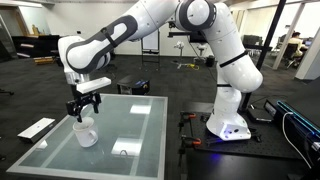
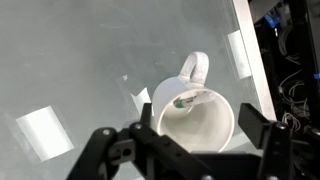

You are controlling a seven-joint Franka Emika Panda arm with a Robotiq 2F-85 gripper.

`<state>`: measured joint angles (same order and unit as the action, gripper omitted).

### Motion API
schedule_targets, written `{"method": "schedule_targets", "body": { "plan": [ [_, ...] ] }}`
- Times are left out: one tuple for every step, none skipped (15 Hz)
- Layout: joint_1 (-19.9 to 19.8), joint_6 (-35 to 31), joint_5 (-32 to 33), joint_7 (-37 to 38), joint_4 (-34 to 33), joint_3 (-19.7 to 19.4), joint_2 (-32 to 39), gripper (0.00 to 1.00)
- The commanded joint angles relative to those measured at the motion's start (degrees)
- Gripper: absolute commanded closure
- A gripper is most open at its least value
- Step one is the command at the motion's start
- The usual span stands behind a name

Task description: Take the pen out of the mug and put it on the table

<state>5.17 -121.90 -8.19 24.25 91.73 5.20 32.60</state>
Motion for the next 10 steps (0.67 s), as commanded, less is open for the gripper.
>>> {"method": "schedule_targets", "body": {
  "plan": [
    [0.76,1.66,-1.39,-1.82,-2.89,-0.81,1.81,0.20],
    [0.81,1.63,-1.41,-1.85,-3.14,-0.79,2.12,0.21],
    [0.88,1.58,-1.36,-1.86,-3.39,-0.79,2.44,0.27],
    [0.93,1.63,-1.34,-1.85,-3.62,-0.79,2.71,0.26],
    [1.00,1.59,-1.36,-1.85,-3.85,-0.76,3.02,0.31],
    [1.07,1.62,-1.37,-1.83,-4.11,-0.75,3.31,0.31],
    [1.17,1.54,-1.36,-1.83,-4.34,-0.73,3.58,0.33],
    [1.26,1.52,-1.35,-1.84,-4.67,-0.72,3.91,0.34],
    [1.36,1.58,-1.34,-1.84,-4.98,-0.71,4.25,0.36],
    [1.44,1.61,-1.35,-1.86,-5.27,-0.69,4.54,0.36]
  ]
}}
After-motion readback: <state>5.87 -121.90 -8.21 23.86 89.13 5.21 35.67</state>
